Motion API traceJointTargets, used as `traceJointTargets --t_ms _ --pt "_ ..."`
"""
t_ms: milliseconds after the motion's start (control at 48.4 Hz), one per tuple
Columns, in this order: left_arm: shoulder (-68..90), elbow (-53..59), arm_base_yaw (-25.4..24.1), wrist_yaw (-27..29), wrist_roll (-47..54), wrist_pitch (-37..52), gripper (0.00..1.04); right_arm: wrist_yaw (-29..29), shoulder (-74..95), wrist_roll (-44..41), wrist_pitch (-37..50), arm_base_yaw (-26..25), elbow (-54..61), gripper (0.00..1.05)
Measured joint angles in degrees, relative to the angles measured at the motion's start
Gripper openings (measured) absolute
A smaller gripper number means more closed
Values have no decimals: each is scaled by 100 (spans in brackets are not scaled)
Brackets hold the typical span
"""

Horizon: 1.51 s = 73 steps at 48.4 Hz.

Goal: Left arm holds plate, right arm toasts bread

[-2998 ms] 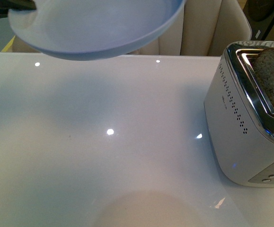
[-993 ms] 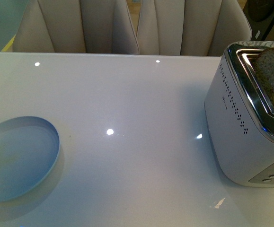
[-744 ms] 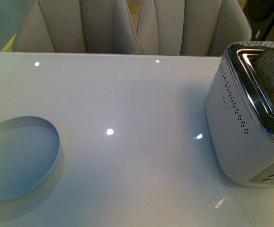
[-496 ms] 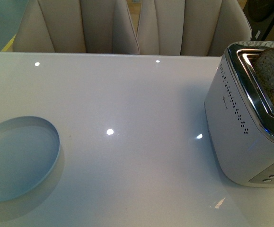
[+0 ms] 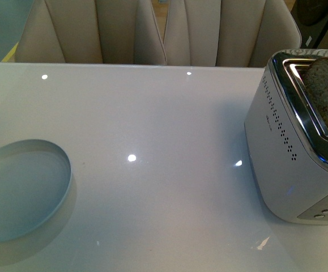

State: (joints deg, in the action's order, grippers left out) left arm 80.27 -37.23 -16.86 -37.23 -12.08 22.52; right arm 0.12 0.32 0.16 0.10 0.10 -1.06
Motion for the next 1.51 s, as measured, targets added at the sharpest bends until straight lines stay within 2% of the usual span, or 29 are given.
traceJointTargets --t_ms 124,145,227,289,393,455,558,1075,1158,1510 --pt "-693 133 131 -31 -92 -461 98 -2 0 0 -2 0 0 96" --pt "-831 214 197 114 -33 -431 97 -2 0 0 -2 0 0 96" --pt "-1364 1169 739 2208 636 1421 77 0 0 0 -2 0 0 96" --pt "-1818 1628 1082 3047 907 1770 63 0 0 0 -2 0 2 96" --pt "-2339 2127 1318 3379 1084 1829 38 0 0 0 -2 0 0 96" --pt "-2505 2330 1530 3681 1097 1827 28 0 0 0 -2 0 2 96" --pt "-2946 2684 1670 3707 1121 1757 3 -4 0 0 -2 0 2 96" --pt "-4736 3445 1674 3724 1145 723 3 -4 0 0 -2 0 2 96" --pt "-4881 3648 1674 3718 1145 822 3 -2 0 0 -2 0 0 96" --pt "-5866 3650 1676 3724 1147 -103 3 -2 0 0 -2 0 2 96"
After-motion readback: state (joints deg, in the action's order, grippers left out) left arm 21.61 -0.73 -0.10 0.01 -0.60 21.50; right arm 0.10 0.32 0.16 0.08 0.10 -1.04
